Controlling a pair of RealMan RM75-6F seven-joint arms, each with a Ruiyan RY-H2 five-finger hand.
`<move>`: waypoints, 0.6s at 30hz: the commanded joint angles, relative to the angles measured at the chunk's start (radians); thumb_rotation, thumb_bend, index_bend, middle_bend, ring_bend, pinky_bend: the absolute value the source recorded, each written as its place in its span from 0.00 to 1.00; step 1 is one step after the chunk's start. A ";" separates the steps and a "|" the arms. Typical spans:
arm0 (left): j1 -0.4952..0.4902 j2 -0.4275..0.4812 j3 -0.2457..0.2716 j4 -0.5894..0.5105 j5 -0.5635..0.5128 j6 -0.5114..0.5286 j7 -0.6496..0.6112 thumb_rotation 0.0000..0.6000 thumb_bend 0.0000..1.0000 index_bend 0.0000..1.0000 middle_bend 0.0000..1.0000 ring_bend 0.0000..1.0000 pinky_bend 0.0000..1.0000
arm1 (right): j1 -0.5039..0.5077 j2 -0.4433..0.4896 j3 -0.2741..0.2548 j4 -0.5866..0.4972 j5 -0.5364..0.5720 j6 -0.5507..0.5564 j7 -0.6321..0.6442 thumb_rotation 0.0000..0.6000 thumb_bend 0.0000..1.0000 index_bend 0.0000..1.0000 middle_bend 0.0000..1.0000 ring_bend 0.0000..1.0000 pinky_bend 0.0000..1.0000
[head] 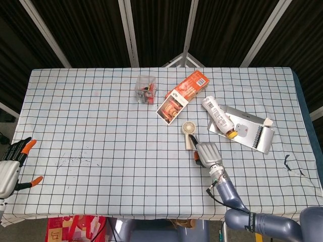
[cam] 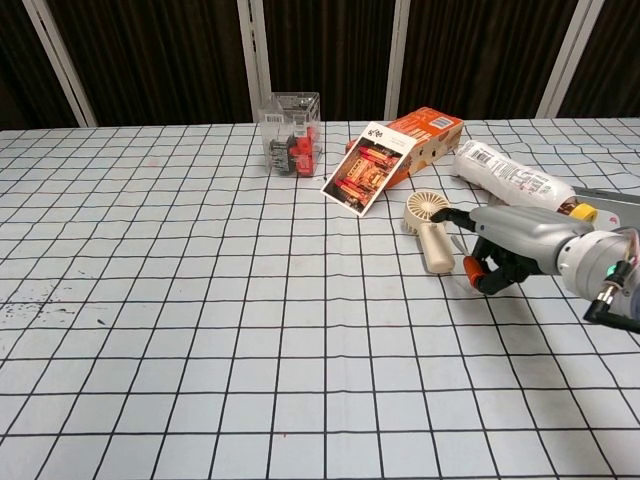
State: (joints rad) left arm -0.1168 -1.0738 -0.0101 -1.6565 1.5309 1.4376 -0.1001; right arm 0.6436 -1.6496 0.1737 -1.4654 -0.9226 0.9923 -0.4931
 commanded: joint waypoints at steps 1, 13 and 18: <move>0.000 0.000 0.001 0.000 0.001 0.000 0.000 1.00 0.01 0.00 0.00 0.00 0.00 | 0.000 0.001 -0.002 0.002 0.003 0.000 0.001 1.00 0.72 0.01 0.79 0.87 0.85; -0.001 0.001 0.001 -0.002 -0.001 -0.002 -0.001 1.00 0.01 0.00 0.00 0.00 0.00 | 0.008 -0.018 -0.015 0.026 0.018 -0.007 -0.001 1.00 0.73 0.03 0.79 0.87 0.85; -0.001 0.001 0.000 -0.002 -0.004 -0.005 -0.004 1.00 0.01 0.00 0.00 0.00 0.00 | 0.010 -0.033 -0.030 0.052 0.031 -0.016 -0.015 1.00 0.73 0.03 0.79 0.87 0.85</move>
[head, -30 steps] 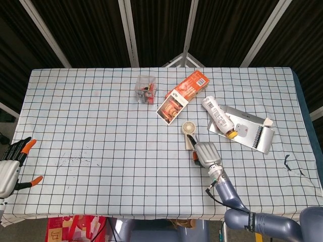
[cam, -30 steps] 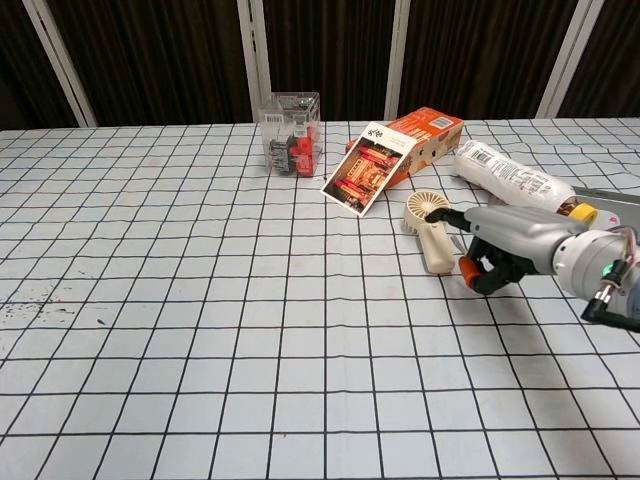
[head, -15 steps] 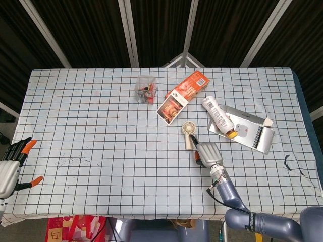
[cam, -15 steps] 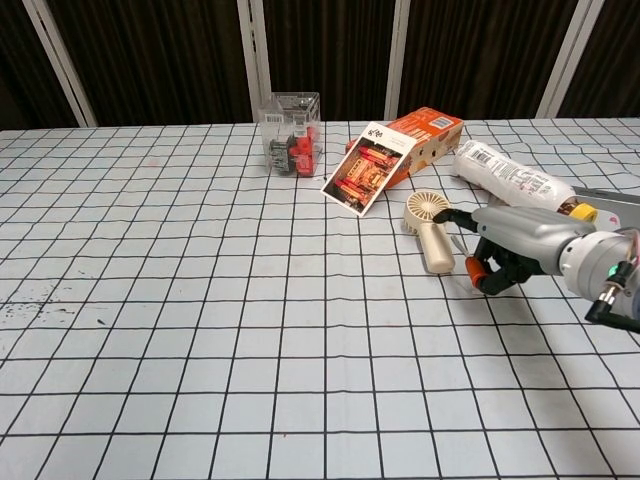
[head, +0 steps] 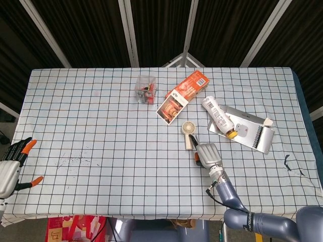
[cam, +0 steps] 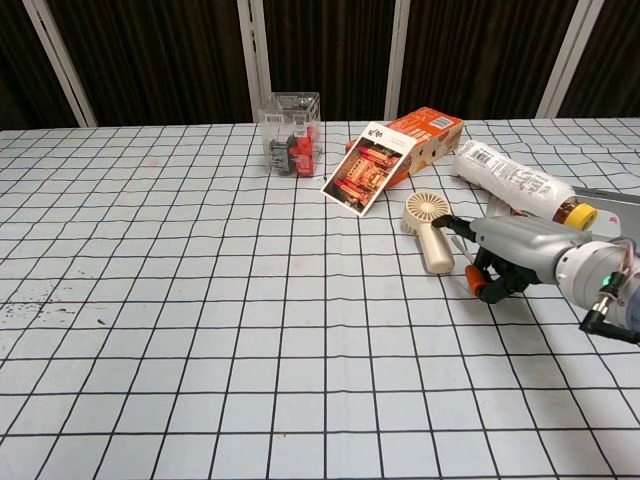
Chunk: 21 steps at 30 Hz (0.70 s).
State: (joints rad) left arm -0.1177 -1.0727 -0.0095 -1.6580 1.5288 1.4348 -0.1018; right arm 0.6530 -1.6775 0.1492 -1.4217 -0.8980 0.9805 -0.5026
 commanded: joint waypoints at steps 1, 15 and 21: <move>0.000 0.000 -0.001 0.000 -0.003 -0.002 -0.003 1.00 0.01 0.00 0.00 0.00 0.00 | 0.000 -0.008 -0.008 0.012 0.009 -0.005 -0.007 1.00 0.73 0.03 0.79 0.87 0.85; 0.000 0.002 -0.001 -0.002 -0.006 -0.003 -0.007 1.00 0.01 0.00 0.00 0.00 0.00 | -0.009 -0.022 -0.021 0.024 0.012 0.000 -0.004 1.00 0.75 0.03 0.79 0.87 0.85; 0.000 0.000 -0.002 -0.003 -0.005 -0.001 -0.005 1.00 0.01 0.00 0.00 0.00 0.00 | -0.010 0.020 0.028 -0.054 -0.083 0.090 0.031 1.00 0.75 0.03 0.79 0.84 0.84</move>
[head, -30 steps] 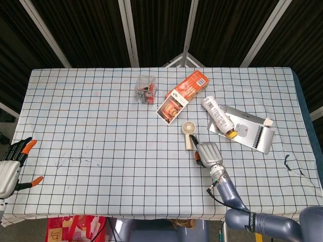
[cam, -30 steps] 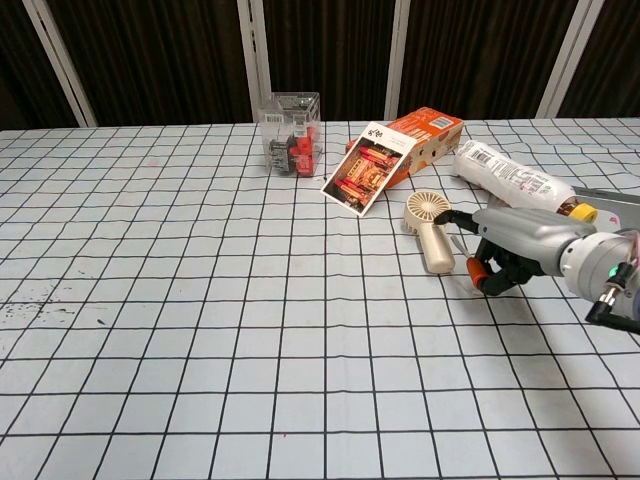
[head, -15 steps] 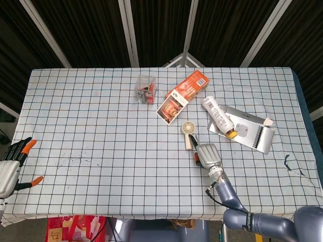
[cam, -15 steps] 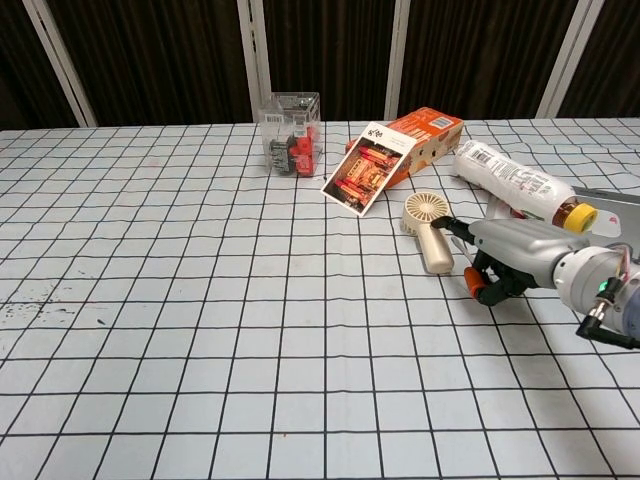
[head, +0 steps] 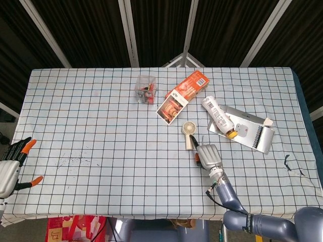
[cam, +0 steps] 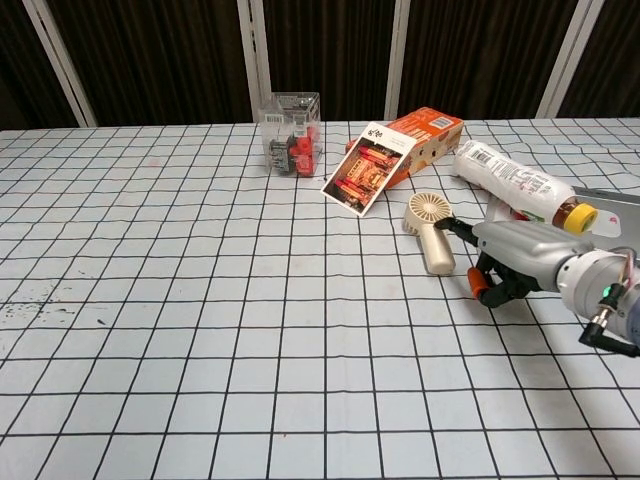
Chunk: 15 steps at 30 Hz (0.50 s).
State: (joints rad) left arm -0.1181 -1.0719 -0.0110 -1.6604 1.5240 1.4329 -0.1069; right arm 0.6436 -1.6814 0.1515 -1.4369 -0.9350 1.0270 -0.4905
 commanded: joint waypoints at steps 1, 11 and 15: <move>0.000 -0.001 0.000 -0.001 0.000 0.000 0.001 1.00 0.01 0.00 0.00 0.00 0.00 | -0.002 0.033 0.034 -0.055 -0.064 0.060 0.026 1.00 0.75 0.03 0.77 0.82 0.82; 0.006 -0.004 -0.003 0.004 -0.001 0.014 0.006 1.00 0.01 0.00 0.00 0.00 0.00 | -0.082 0.226 0.033 -0.285 -0.214 0.222 0.044 1.00 0.63 0.00 0.36 0.36 0.36; 0.011 -0.007 -0.002 0.008 0.003 0.023 0.013 1.00 0.01 0.00 0.00 0.00 0.00 | -0.167 0.355 -0.044 -0.377 -0.293 0.287 0.059 1.00 0.55 0.00 0.16 0.12 0.14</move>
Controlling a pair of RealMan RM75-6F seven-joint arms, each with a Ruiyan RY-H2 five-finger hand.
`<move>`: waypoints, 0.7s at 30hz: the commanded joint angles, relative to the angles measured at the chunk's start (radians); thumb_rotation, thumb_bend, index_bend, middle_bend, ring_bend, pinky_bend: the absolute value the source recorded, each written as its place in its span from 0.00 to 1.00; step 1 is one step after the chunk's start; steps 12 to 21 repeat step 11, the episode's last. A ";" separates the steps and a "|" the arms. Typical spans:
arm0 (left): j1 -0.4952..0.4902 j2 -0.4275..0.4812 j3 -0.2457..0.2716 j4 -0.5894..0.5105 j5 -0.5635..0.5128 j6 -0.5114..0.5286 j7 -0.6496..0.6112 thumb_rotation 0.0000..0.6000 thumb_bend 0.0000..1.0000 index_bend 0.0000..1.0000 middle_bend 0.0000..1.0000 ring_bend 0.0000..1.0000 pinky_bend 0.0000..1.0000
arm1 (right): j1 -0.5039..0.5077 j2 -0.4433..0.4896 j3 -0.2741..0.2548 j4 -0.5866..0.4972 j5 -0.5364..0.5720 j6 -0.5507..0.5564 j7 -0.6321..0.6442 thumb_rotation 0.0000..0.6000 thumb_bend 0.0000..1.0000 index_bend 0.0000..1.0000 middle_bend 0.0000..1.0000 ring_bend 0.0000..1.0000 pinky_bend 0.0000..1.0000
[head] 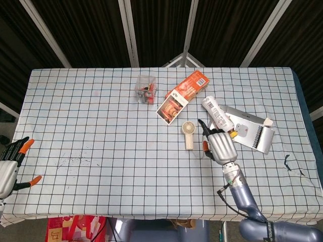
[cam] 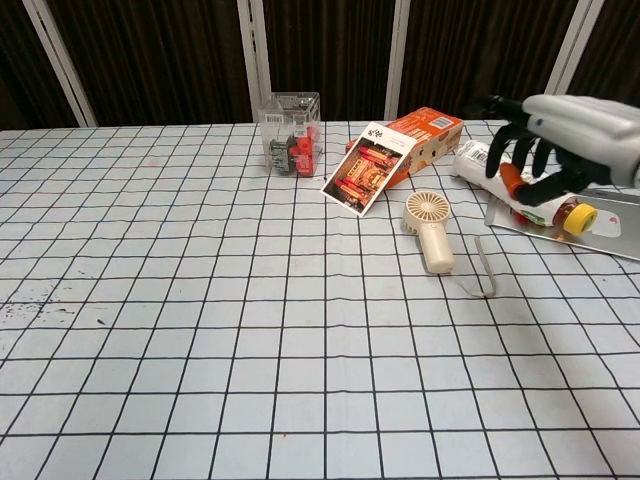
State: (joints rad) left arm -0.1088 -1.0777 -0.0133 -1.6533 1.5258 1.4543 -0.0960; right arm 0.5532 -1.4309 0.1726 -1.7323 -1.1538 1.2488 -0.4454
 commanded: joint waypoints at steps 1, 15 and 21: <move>0.003 -0.002 0.002 0.002 0.003 0.004 0.006 1.00 0.01 0.00 0.00 0.00 0.00 | -0.106 0.141 -0.094 -0.097 -0.108 0.090 0.025 1.00 0.53 0.00 0.12 0.07 0.11; 0.012 -0.027 -0.008 0.013 -0.010 0.026 0.088 1.00 0.01 0.00 0.00 0.00 0.00 | -0.351 0.292 -0.290 0.019 -0.360 0.331 0.144 1.00 0.45 0.00 0.00 0.00 0.02; 0.012 -0.027 -0.008 0.013 -0.010 0.026 0.088 1.00 0.01 0.00 0.00 0.00 0.00 | -0.351 0.292 -0.290 0.019 -0.360 0.331 0.144 1.00 0.45 0.00 0.00 0.00 0.02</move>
